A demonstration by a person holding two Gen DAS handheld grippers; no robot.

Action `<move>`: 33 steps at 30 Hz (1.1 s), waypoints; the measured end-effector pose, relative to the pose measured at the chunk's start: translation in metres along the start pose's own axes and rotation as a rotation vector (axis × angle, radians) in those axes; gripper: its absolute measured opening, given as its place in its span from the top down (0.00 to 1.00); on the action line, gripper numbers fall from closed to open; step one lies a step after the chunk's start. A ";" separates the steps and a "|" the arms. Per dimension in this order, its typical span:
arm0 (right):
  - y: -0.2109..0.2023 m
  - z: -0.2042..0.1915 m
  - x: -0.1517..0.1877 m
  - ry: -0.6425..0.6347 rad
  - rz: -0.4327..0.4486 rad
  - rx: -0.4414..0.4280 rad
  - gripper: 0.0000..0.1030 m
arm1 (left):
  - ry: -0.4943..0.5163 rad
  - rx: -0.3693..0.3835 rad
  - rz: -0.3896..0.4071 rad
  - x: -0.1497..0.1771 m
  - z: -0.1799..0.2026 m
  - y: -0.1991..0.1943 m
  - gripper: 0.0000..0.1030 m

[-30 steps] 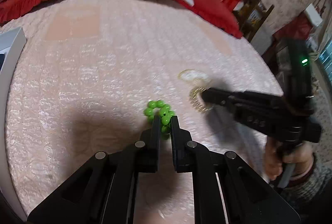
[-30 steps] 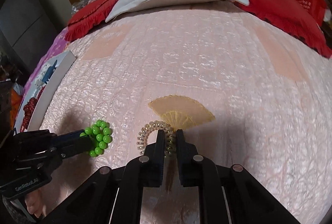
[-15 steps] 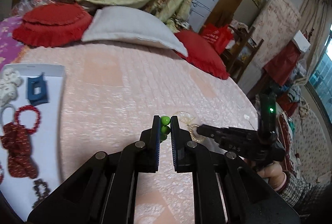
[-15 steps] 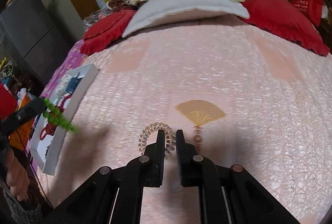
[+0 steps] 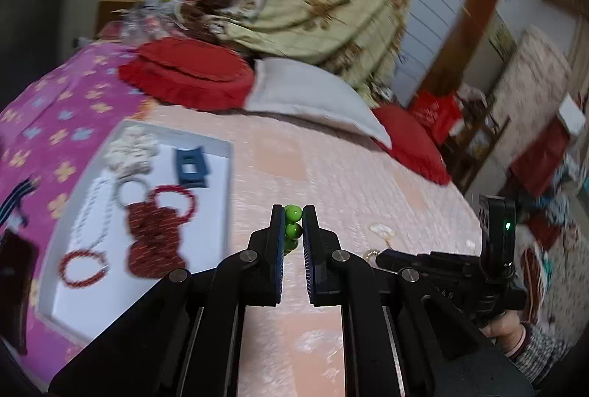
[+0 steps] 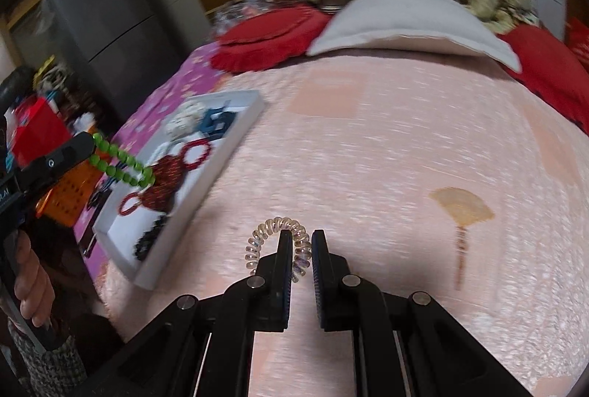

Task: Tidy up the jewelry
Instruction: 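Carry green bracelet and gold hair tie into the white tray and open both grippers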

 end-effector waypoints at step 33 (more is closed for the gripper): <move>0.166 -0.164 -0.028 -0.289 -0.157 0.057 0.91 | -0.173 -0.450 -0.406 0.090 -0.132 0.035 0.92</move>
Point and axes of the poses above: each gripper's, at about its wrist camera, not at the fingertips, and y roughly the way its jaws point, z to its right, x to its underside, the point moved 4 cm from there along y, roughly the way its jaws point, and after that the axes turned 11 degrees about y, right-handed, at the moved point
